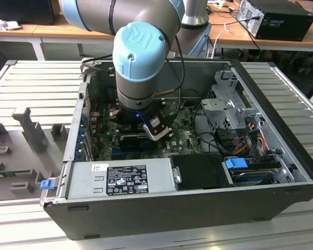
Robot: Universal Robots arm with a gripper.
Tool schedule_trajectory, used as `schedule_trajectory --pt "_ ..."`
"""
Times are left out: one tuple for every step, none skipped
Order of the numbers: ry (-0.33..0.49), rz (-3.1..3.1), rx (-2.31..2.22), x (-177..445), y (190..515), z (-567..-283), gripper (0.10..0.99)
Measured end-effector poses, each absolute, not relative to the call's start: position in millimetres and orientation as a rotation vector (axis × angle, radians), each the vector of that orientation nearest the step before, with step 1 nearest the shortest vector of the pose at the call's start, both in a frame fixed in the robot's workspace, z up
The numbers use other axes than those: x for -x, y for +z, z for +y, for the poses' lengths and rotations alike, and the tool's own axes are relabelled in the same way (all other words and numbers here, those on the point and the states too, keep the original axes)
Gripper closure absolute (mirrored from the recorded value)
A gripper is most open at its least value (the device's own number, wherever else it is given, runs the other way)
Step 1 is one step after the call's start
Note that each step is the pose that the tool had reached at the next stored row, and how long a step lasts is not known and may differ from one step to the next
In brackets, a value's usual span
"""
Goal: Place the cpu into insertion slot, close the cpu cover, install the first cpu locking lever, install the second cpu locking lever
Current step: 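Install the second cpu locking lever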
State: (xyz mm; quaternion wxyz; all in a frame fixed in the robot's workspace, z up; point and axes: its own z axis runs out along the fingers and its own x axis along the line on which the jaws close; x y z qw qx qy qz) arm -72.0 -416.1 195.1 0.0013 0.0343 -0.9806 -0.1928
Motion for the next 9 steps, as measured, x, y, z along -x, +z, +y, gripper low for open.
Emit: schedule_trajectory --pt "-0.61 -3.077 -0.108 73.3 194.5 -416.1 0.98" --pt "-0.613 -3.077 -0.108 73.7 194.2 -416.1 0.98" --pt "-0.616 -3.076 -0.108 73.8 193.9 -416.0 0.98" --pt "-0.619 -3.076 -0.108 73.8 193.6 -415.7 0.98" --pt "-0.621 -3.075 -0.108 73.8 193.4 -415.2 0.98" --pt "-0.627 -3.074 -0.108 73.8 193.1 -414.0 0.98" --pt "-0.632 -3.073 -0.108 73.8 192.7 -412.9 0.98" --pt "-0.637 -3.072 -0.108 73.8 192.2 -411.8 0.98" --pt "-0.64 -3.072 -0.108 73.8 191.8 -411.3 0.98"
